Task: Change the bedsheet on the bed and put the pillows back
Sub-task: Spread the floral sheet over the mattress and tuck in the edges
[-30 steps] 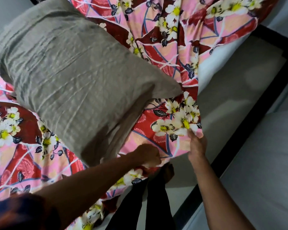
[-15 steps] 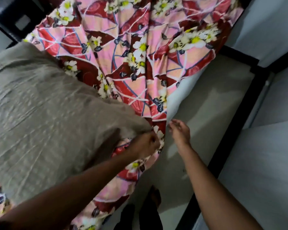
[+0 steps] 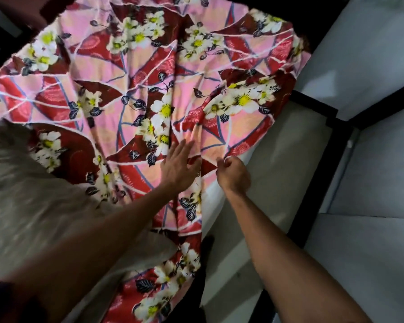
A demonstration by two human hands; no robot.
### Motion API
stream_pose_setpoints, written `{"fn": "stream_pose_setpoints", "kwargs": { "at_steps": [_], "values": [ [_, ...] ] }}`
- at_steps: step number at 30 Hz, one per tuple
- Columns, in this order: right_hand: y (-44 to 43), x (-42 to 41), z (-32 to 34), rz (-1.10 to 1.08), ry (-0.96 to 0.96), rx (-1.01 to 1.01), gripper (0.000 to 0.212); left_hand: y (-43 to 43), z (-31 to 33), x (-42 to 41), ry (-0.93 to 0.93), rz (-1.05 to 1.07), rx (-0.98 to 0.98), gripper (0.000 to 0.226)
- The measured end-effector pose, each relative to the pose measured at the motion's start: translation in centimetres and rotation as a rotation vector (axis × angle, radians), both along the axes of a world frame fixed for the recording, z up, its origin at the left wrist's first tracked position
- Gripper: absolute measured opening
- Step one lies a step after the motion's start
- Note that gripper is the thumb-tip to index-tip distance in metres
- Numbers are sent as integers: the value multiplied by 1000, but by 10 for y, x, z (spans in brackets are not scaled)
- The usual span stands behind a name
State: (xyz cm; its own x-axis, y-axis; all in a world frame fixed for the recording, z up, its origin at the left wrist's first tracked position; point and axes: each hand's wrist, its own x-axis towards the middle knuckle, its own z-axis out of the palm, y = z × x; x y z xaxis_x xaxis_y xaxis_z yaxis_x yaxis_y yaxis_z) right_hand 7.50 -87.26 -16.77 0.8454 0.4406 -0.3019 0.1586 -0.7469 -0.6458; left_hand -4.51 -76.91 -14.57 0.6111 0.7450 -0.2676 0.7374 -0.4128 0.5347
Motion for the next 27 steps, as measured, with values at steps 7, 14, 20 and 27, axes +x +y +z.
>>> {"fn": "stream_pose_setpoints", "kwargs": {
  "at_steps": [7, 14, 20, 27],
  "values": [
    [-72, 75, -34, -406, 84, 69, 36, 27, -15, 39, 61, 29, 24, 73],
    [-103, 155, -37, -450, 215, -188, 50, 6, -17, 84, 118, -342, 224, 67],
    [-25, 206, -52, -392, 346, 150, 51, 6, -29, 107, 102, -478, 249, 56],
    [87, 291, -37, -253, 245, 247, 36, 34, -24, 190, 35, -428, 251, 61]
  ]
}}
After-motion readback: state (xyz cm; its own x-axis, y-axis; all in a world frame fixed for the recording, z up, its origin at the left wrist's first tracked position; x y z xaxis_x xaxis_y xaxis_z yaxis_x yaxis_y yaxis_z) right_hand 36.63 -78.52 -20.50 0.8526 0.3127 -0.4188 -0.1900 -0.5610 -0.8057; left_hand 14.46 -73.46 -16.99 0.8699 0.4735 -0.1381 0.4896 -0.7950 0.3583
